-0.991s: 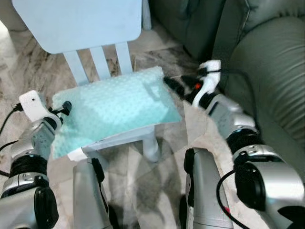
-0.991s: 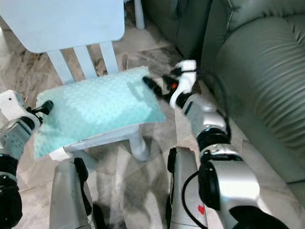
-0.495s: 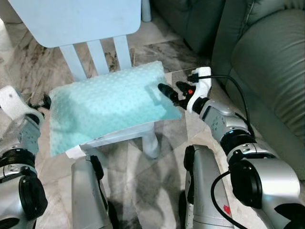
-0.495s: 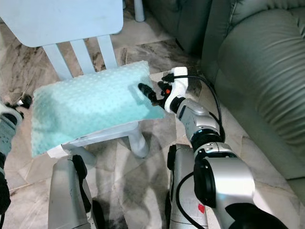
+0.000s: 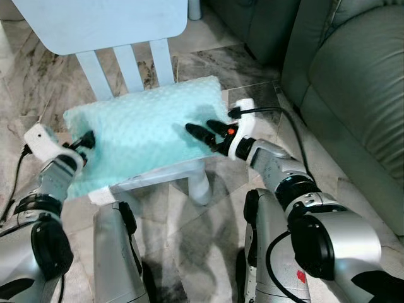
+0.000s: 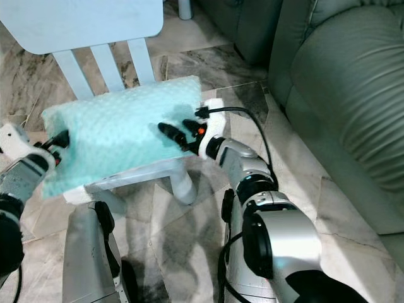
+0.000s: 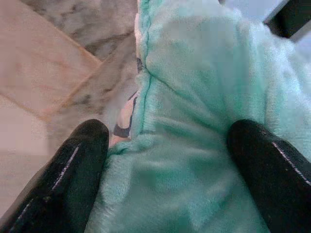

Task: Move the pillow to the sofa

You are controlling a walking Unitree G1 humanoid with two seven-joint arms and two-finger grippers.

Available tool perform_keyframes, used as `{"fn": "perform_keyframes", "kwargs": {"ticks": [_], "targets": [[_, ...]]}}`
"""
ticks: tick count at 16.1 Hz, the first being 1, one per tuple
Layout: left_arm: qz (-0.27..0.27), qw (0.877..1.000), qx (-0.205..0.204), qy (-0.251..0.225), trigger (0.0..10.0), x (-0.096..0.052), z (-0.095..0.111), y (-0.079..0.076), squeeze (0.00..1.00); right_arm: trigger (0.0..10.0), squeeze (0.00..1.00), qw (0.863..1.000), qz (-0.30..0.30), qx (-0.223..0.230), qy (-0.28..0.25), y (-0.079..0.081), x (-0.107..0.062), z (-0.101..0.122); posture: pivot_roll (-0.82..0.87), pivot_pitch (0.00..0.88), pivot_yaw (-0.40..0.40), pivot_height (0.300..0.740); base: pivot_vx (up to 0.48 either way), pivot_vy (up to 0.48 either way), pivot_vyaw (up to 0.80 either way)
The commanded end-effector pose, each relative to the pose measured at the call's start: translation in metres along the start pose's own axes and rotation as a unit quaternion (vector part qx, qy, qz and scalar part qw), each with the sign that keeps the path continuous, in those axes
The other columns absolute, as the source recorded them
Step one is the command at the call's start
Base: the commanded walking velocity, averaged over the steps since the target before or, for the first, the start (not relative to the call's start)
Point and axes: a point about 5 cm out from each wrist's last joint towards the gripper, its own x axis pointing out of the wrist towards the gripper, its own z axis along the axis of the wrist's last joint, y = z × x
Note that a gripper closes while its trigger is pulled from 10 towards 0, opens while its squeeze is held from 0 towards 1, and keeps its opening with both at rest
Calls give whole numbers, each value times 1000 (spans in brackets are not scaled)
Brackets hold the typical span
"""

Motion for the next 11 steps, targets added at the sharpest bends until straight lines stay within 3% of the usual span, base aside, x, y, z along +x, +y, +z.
{"fn": "perform_keyframes", "kwargs": {"ticks": [1,4,6,7,8,10,11], "targets": [[-21,999,-23,10,10000,1,-4,-3,0,10000,0,999,31,11,18,7,4,-8,-13,287,22,398,0,0,0],[-81,995,-35,39,10000,2,-12,-15,0,10000,0,998,52,20,24,13,7,-15,-11,291,22,398,0,0,0],[-106,992,-17,63,10000,0,-20,-15,0,9725,0,998,56,27,28,14,7,-21,-9,295,20,398,0,0,0],[-109,991,-18,69,10000,-1,-22,-13,0,2980,0,998,59,26,29,15,7,-22,-9,295,19,398,0,0,0],[-96,993,-9,68,10000,-3,-22,-6,0,0,0,997,57,29,31,14,7,-24,-7,296,19,398,0,0,0],[-83,994,-17,64,10000,-5,-21,2,0,0,0,998,49,23,39,12,4,-28,-8,297,18,398,0,0,0],[-74,995,-16,60,10000,-6,-19,7,0,1529,0,998,43,21,42,10,2,-31,-8,297,17,398,0,0,0]]}}
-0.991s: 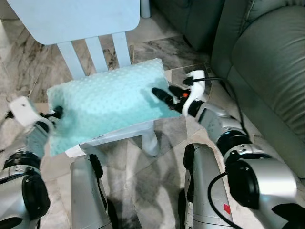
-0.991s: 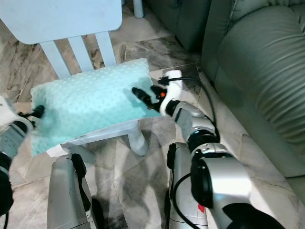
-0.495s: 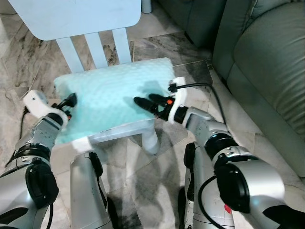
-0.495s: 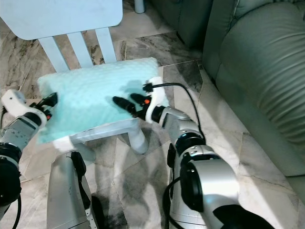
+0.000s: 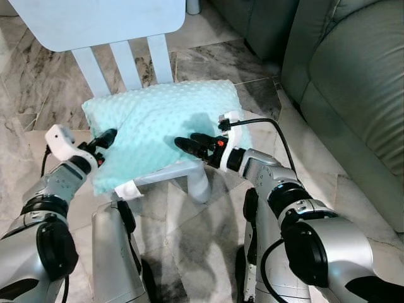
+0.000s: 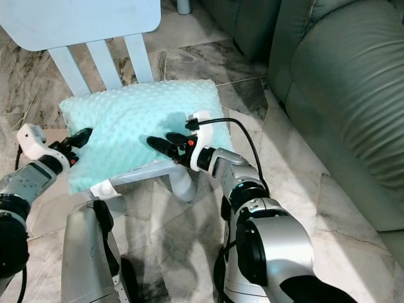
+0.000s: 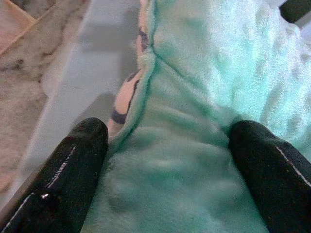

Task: Move the pillow to the sofa

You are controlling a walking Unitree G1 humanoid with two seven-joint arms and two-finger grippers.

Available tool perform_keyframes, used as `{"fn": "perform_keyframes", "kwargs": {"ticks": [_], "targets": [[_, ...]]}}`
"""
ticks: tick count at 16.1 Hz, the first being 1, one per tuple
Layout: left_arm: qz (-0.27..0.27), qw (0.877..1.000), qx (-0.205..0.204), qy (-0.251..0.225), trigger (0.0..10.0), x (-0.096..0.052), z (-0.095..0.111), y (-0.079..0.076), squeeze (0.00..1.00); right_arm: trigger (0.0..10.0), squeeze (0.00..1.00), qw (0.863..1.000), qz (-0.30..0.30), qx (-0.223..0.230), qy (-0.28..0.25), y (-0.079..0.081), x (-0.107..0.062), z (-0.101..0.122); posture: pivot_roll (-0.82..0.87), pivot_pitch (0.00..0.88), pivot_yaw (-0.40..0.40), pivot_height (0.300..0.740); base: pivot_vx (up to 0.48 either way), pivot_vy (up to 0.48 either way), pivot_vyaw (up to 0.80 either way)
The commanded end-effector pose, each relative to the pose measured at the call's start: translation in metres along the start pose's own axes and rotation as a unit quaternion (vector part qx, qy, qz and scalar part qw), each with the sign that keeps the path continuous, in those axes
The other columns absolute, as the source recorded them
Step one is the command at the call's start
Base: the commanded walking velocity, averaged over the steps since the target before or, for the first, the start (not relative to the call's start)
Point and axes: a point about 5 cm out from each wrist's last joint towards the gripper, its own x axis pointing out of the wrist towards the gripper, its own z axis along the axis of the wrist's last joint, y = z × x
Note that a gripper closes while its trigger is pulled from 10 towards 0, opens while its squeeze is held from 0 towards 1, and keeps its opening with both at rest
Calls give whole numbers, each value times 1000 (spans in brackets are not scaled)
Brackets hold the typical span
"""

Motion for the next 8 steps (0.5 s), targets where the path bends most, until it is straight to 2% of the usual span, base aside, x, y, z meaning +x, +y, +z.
{"fn": "perform_keyframes", "kwargs": {"ticks": [1,2,3,4,5,6,8], "targets": [[35,999,-1,-2,10000,-8,2,17,0,510,0,1000,-1,2,15,0,-1,-10,-8,297,17,398,0,0,0],[36,999,-1,-2,10000,-8,2,17,0,0,0,1000,-3,-1,16,0,-1,-10,-8,296,18,398,0,0,0],[37,999,-2,0,10000,-8,1,18,0,0,0,1000,-6,-2,15,0,-1,-10,-8,296,18,398,0,0,0],[38,999,-4,0,10000,-9,1,18,0,7961,0,1000,-16,-9,14,-1,-1,-9,-7,296,18,398,0,0,0],[40,999,-4,-2,1059,-9,1,20,0,10000,0,999,-32,-21,10,-4,-1,-6,-6,296,17,398,0,0,0],[39,999,-6,-5,0,-10,2,21,0,10000,0,999,-40,-30,2,-6,-3,-2,-5,296,16,398,0,0,0],[36,999,-15,-10,0,-11,3,22,0,10000,0,997,-56,-47,-8,-11,-9,5,-6,294,13,398,0,0,0]]}}
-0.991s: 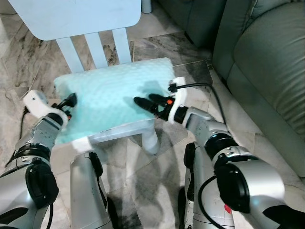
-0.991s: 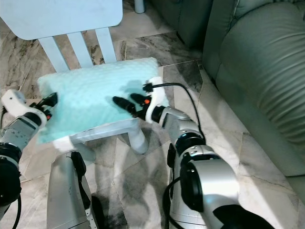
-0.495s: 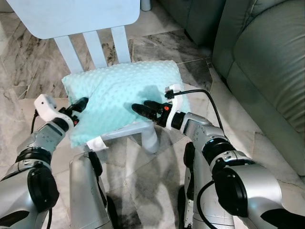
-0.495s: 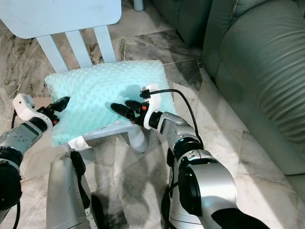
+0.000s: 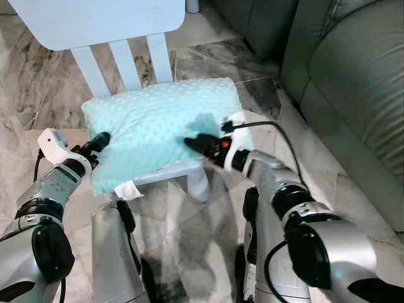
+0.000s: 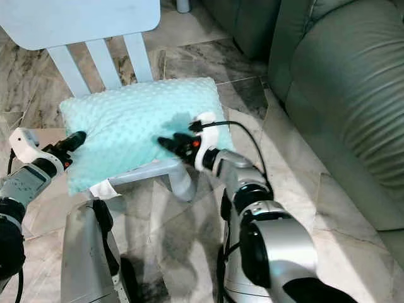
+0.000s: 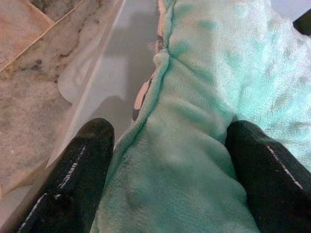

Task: Move the pillow to the sofa

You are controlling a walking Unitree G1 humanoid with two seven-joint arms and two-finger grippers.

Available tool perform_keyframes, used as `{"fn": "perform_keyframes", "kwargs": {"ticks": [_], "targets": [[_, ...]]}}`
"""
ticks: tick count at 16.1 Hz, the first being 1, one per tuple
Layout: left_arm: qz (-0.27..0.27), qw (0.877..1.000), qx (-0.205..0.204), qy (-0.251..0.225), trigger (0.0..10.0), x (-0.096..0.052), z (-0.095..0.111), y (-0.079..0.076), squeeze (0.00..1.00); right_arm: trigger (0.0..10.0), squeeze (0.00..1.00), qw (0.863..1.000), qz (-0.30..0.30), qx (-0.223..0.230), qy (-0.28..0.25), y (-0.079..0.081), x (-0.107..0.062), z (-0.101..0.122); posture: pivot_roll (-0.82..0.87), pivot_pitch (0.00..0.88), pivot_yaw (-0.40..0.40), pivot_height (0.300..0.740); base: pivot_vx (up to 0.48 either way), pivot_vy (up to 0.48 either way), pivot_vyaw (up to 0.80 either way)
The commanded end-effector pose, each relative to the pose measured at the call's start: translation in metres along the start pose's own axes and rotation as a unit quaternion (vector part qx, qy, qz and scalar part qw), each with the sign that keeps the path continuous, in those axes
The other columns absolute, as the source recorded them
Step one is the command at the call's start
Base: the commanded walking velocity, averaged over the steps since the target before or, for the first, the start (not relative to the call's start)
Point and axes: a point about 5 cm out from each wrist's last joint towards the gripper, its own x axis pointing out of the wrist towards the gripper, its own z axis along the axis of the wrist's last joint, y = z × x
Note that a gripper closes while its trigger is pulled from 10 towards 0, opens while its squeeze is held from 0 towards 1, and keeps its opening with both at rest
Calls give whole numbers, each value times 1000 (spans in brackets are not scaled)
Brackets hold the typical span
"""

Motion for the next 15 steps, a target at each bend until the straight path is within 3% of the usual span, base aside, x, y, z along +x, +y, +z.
{"fn": "perform_keyframes", "kwargs": {"ticks": [1,5,9,11,15], "targets": [[21,1000,-5,-6,0,-8,4,14,0,10000,0,1000,-10,-14,-7,-5,-4,4,-7,294,13,398,0,0,0],[27,999,-24,-33,0,-12,12,20,0,10000,0,997,-76,-19,-26,-37,-42,7,-17,284,15,398,0,0,0],[39,996,-46,-65,0,-21,28,31,0,10000,0,991,-131,-25,-24,-59,-73,5,-13,272,19,398,0,0,0],[46,995,-51,-71,0,-25,33,36,0,10000,0,988,-151,-32,-26,-65,-79,7,-6,266,23,398,0,0,0],[46,996,-40,-66,0,-28,34,40,0,10000,0,987,-156,-34,-31,-63,-76,6,7,250,32,398,0,0,0]]}}
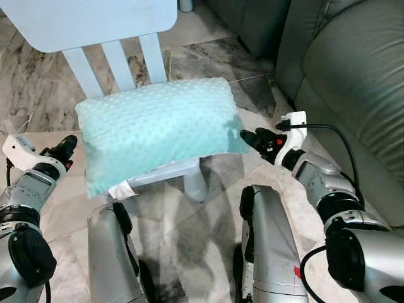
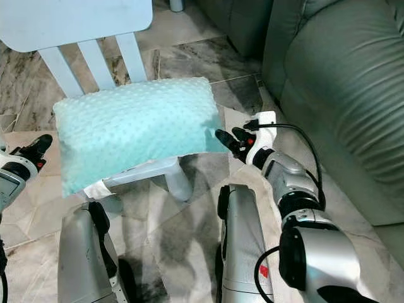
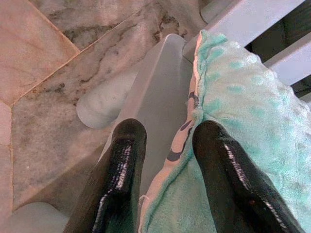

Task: Move the pillow to the sofa

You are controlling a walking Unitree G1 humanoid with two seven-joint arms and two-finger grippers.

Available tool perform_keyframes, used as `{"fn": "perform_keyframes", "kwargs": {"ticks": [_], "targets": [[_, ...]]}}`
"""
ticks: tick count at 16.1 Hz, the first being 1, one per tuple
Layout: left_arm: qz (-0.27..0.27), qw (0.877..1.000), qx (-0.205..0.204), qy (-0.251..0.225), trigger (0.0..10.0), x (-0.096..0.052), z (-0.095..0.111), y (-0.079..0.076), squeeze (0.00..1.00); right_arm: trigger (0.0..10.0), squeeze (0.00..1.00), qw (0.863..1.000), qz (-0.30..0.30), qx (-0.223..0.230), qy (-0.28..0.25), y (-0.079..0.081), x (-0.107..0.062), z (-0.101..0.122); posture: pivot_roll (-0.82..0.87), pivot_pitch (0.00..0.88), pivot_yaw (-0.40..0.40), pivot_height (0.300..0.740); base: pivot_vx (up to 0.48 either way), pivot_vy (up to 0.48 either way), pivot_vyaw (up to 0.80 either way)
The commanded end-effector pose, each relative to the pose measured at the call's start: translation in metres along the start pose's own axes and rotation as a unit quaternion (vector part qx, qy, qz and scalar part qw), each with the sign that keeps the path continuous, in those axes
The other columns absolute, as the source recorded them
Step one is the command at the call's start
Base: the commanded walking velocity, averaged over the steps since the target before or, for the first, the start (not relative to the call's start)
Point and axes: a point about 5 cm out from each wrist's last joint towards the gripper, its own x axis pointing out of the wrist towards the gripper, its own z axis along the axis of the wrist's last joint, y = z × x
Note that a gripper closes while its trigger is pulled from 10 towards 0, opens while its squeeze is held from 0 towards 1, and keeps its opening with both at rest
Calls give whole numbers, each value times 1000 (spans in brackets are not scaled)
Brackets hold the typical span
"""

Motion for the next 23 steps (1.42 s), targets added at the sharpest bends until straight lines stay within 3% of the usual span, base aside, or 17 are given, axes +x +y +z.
{"fn": "perform_keyframes", "kwargs": {"ticks": [1,4,5,6,7,8,9,10,11,13,17,19,23], "targets": [[22,1000,12,-9,0,-8,10,13,0,10000,0,1000,-2,-3,6,0,-2,-8,7,250,32,398,0,0,0],[17,999,42,-13,0,-9,17,11,0,10000,0,1000,-8,-16,8,0,-2,-9,15,245,32,398,0,0,0],[-26,994,85,-58,0,-5,30,-5,0,10000,0,998,-12,-63,-16,2,1,3,16,239,32,398,0,0,0],[-51,988,115,-90,941,-3,39,-19,0,10000,0,994,-15,-101,-42,5,4,16,12,238,31,398,0,0,0],[-58,983,138,-104,8745,-2,43,-24,0,10000,0,992,-15,-109,-60,7,5,24,12,238,31,398,0,0,0],[-63,982,131,-124,10000,-2,47,-30,0,10000,0,989,-14,-120,-84,10,7,34,12,236,30,398,0,0,0],[-67,975,163,-137,10000,-3,50,-33,0,10000,0,987,-16,-125,-95,11,6,37,12,236,30,398,0,0,0],[-59,965,186,-173,10000,-6,55,-36,157,10000,106,987,-16,-116,-112,12,6,41,9,232,32,398,0,0,0],[-50,958,207,-193,10000,-8,57,-36,1000,10000,1000,984,-21,-130,-117,12,5,42,8,230,33,398,0,0,0],[-59,952,221,-203,10000,-9,54,-39,1000,10000,1000,980,-38,-154,-124,9,2,43,4,224,35,398,0,0,0],[-92,970,133,-180,10000,-2,22,-55,1000,10000,1000,986,-42,-131,-90,-1,-1,32,7,194,48,398,0,0,0],[-99,973,127,-164,10000,3,4,-60,1000,10000,1000,988,-43,-124,-82,0,2,32,9,176,50,398,0,0,0],[-102,975,126,-154,10000,5,-8,-63,1000,10000,1000,981,-51,-169,-83,5,8,39,-3,132,49,398,0,0,0]]}}
